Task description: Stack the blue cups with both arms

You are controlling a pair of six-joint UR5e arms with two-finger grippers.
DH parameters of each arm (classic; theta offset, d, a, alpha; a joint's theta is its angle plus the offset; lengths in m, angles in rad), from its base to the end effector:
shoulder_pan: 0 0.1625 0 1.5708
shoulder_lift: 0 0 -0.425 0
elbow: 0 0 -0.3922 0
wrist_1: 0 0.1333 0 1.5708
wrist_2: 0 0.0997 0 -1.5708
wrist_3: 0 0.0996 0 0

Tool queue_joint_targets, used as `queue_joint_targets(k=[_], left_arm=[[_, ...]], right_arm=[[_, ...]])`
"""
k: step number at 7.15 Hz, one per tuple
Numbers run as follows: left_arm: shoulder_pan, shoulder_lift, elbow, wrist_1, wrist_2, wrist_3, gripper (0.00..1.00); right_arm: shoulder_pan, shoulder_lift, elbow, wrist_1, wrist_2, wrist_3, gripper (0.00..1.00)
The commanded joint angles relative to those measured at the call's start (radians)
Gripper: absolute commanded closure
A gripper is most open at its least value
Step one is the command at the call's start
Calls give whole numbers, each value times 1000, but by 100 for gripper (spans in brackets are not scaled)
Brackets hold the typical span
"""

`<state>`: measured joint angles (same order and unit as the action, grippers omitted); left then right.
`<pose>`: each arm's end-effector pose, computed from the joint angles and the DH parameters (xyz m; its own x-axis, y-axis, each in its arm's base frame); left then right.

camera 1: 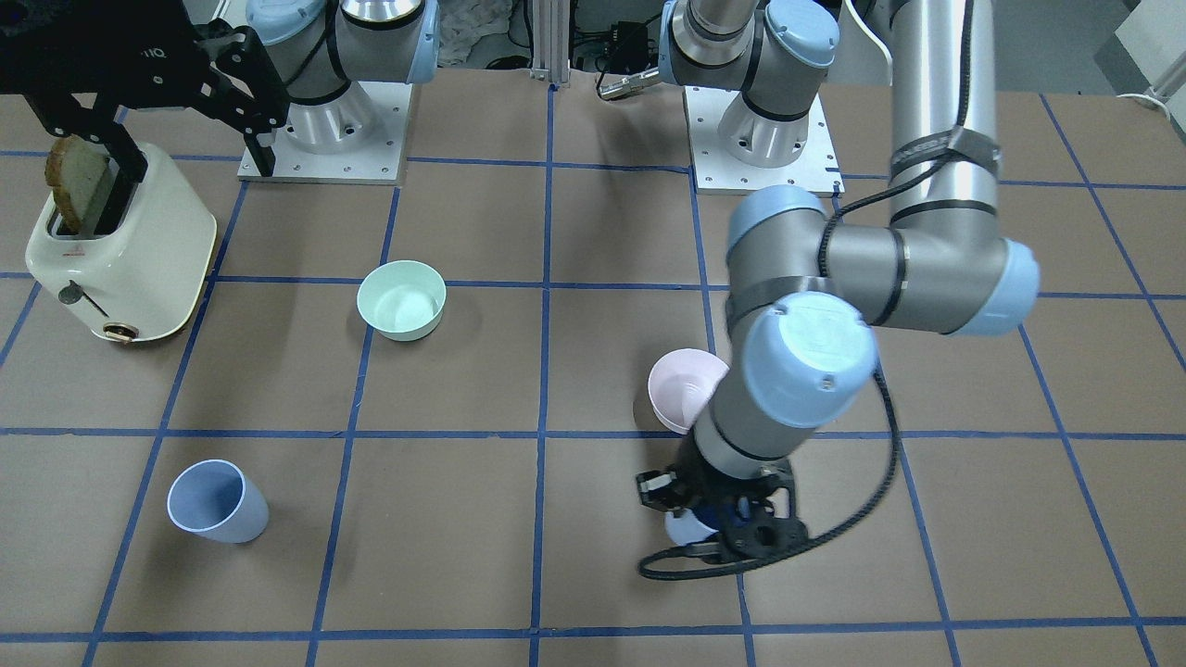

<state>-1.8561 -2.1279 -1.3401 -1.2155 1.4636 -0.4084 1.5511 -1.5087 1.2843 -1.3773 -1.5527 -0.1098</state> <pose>-0.3348 -0.6300 0.3014 -0.9865 -0.1214 0.1096 -0.1204 0.9926 0.0160 0.1250 -0.5140 0.5775 -0.9958 -0.0905 -0.0146 -0.0900 0.9954 -0.0327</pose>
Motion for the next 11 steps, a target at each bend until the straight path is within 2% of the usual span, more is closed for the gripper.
queue_joint_targets(k=[1, 2, 3, 4, 6, 8, 10, 11], left_arm=[[-115, 31, -84, -61, -17, -49, 100], [-117, 23, -112, -56, -11, -62, 100], [-115, 3, -113, -49, -6, -61, 53], [-115, -1, -113, -49, -6, -63, 1], [-97, 61, -97, -61, -8, -60, 0], [-27, 149, -27, -210, -20, -23, 0], [84, 292, 2, -428, -20, 188, 0], [148, 357, 1, -444, -6, 301, 0]], right_arm=[[-5, 27, -22, 1, 0, -4, 0], [-6, 31, -20, -2, -10, -5, 0], [-8, 39, -17, -5, -3, -5, 0], [-12, 38, -16, 1, -6, -4, 0], [-13, 32, -17, 3, -6, 2, 0], [-14, 35, -16, -2, -7, 6, 0], [-16, 44, -14, -41, -4, -2, 0], [-25, 65, -17, -86, -7, -4, 0]])
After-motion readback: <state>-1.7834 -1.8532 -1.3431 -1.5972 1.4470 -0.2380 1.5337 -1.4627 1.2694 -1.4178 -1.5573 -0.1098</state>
